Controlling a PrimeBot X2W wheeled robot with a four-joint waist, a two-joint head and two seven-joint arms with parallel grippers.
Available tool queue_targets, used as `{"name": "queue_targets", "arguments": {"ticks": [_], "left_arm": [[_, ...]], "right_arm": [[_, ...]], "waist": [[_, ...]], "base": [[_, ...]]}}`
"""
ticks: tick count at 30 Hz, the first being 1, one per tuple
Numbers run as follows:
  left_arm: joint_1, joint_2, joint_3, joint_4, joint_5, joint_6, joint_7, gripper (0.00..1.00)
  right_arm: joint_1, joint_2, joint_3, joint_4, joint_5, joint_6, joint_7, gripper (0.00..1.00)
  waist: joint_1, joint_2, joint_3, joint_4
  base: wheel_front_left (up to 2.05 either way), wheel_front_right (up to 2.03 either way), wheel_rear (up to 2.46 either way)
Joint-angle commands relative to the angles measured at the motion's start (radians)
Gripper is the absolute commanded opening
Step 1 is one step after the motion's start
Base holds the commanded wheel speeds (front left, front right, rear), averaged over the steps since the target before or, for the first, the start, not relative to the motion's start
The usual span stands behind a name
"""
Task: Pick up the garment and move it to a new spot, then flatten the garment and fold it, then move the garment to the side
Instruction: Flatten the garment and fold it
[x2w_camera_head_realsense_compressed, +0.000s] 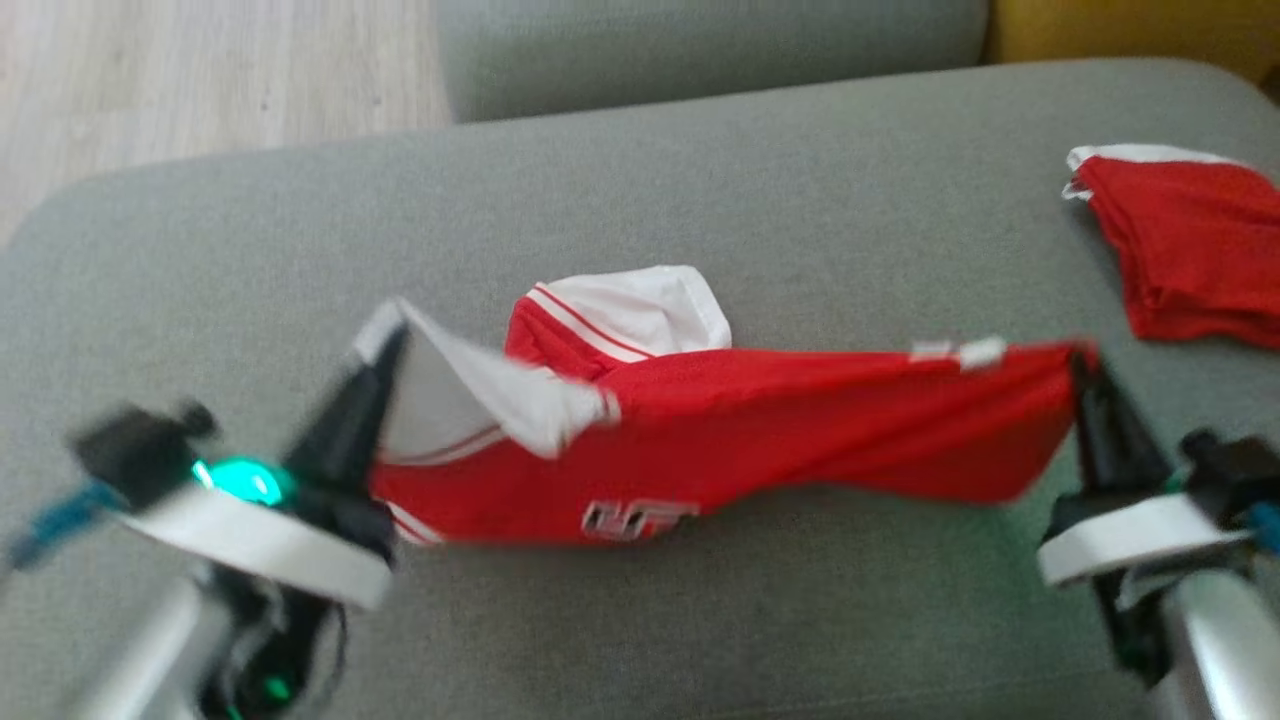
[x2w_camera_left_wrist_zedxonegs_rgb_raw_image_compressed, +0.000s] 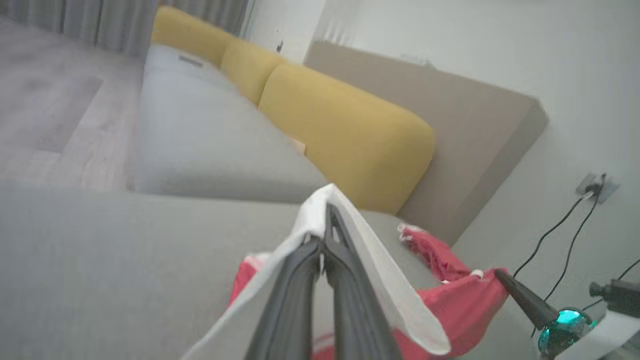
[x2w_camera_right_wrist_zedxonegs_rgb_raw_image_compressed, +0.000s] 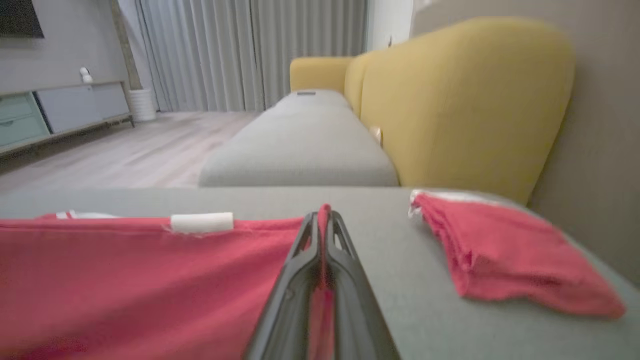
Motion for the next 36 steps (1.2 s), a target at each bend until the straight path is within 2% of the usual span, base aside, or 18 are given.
{"name": "queue_targets", "arguments": {"ticks": [1,6,10,13,16,20,27,30,36], "left_arm": [[-0.088,0.037,0.066,-0.051,-0.012,0.0,-0.01,0.0],[-0.219,0.065,0.144,-0.143,-0.046,0.024,0.031,0.0],[-0.376,0.059,0.189,-0.196,-0.069,0.054,0.073,0.0],[-0.52,0.048,0.203,-0.198,-0.072,0.072,0.107,0.0],[-0.675,0.031,0.193,-0.163,-0.063,0.067,0.137,0.0],[-0.872,-0.006,0.17,-0.043,-0.033,0.058,0.152,0.0],[-1.172,-0.07,0.084,0.287,0.07,0.026,0.166,0.0],[-1.338,-0.113,0.043,0.48,0.154,0.011,0.108,0.0],[-1.54,-0.182,0.021,0.71,0.248,0.003,-0.042,0.0]], "right_arm": [[-0.029,-0.031,0.01,-0.058,-0.007,0.007,-0.011,0.0],[-0.1,-0.109,0.013,-0.23,-0.002,0.007,0.009,0.0],[-0.209,-0.168,0.026,-0.346,0.032,0.007,0.066,0.0],[-0.308,-0.214,0.046,-0.381,0.05,0.007,0.11,0.0],[-0.424,-0.246,0.069,-0.371,0.084,0.007,0.135,0.0],[-0.593,-0.284,0.118,-0.287,0.134,0.007,0.157,0.0],[-0.902,-0.332,0.269,-0.04,0.248,0.007,0.189,0.0],[-1.074,-0.341,0.354,0.104,0.287,0.007,0.159,0.0],[-1.299,-0.351,0.46,0.284,0.29,0.007,0.048,0.0]], "waist": [[0.0,0.0,-0.016,-0.003],[0.0,0.0,-0.044,-0.011],[0.0,0.0,-0.049,-0.017],[0.0,0.0,-0.042,-0.018],[0.0,0.0,-0.018,-0.014],[0.0,0.0,0.041,0.001],[0.0,0.0,0.227,0.037],[0.0,0.0,0.341,0.049],[0.0,0.0,0.439,0.06]], "base": [[0.0,0.0,0.0],[0.0,0.0,0.0],[0.0,0.0,0.0],[0.0,0.0,0.0],[0.0,0.0,0.0],[0.0,0.0,0.0],[0.0,0.0,0.0],[0.0,0.0,0.0],[0.0,0.0,0.0]]}}
